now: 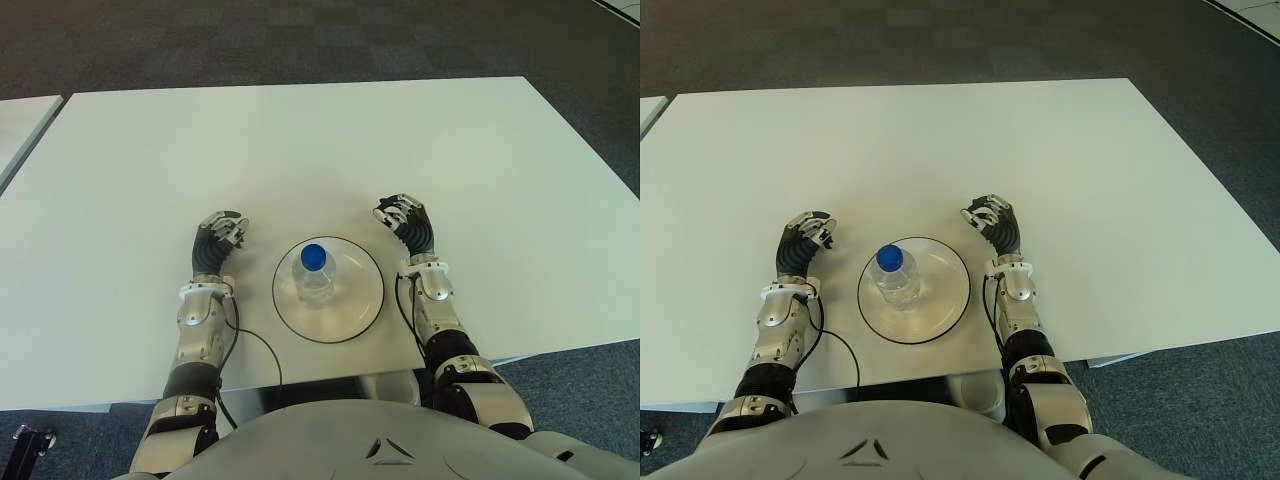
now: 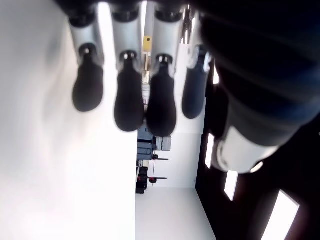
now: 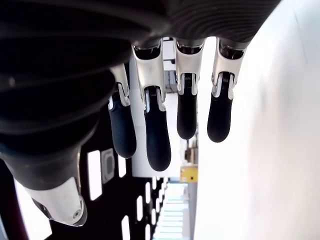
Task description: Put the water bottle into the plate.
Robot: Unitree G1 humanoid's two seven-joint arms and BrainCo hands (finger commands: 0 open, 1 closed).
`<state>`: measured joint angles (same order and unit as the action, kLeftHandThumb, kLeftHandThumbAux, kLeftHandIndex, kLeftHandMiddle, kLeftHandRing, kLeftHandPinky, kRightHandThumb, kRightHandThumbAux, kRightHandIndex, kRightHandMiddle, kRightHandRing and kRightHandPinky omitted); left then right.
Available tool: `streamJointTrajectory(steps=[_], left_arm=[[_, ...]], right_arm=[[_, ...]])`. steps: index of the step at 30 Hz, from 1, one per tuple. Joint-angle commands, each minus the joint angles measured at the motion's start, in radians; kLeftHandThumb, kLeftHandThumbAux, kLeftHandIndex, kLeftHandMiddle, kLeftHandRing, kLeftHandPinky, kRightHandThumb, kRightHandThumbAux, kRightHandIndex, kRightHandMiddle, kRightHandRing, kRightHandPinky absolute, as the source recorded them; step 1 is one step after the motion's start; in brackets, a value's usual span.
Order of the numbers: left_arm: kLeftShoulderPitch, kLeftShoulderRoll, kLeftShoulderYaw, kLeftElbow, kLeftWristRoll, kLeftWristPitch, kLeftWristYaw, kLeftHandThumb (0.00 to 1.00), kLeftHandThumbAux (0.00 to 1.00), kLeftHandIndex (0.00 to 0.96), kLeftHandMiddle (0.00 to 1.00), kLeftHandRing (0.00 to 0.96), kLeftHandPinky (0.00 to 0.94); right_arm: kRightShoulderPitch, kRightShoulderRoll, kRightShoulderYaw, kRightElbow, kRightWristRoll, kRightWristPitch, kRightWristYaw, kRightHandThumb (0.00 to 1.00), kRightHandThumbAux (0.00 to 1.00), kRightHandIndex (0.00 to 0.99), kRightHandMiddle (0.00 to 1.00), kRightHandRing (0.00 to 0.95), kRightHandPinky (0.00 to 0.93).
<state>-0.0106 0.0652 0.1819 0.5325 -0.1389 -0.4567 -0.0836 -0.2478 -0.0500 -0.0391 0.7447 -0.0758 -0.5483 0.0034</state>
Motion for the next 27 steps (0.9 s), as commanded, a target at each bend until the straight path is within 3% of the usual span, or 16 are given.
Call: streamJointTrajectory(steps=[1, 13, 27], left_arm=[[0.017, 0.008, 0.000, 0.013, -0.004, 0.020, -0.019, 0.705, 0.717, 0.435, 0.690, 0.686, 0.674], [0.018, 0.011, 0.005, -0.003, -0.005, 0.052, -0.010, 0.705, 0.717, 0.435, 0.685, 0.684, 0.673], [0.021, -0.004, 0.024, -0.026, -0.020, 0.086, 0.011, 0.708, 0.714, 0.435, 0.673, 0.662, 0.646]], right_arm=[[0.029, -0.026, 0.034, -0.057, -0.058, 0.088, -0.022, 0.707, 0.729, 0.437, 0.728, 0.721, 0.704], [0.053, -0.046, 0.061, -0.153, -0.089, 0.206, -0.035, 0.709, 0.729, 0.437, 0.711, 0.705, 0.681], [0.063, -0.054, 0.068, -0.193, -0.087, 0.238, -0.037, 0.707, 0.730, 0.437, 0.708, 0.700, 0.699]])
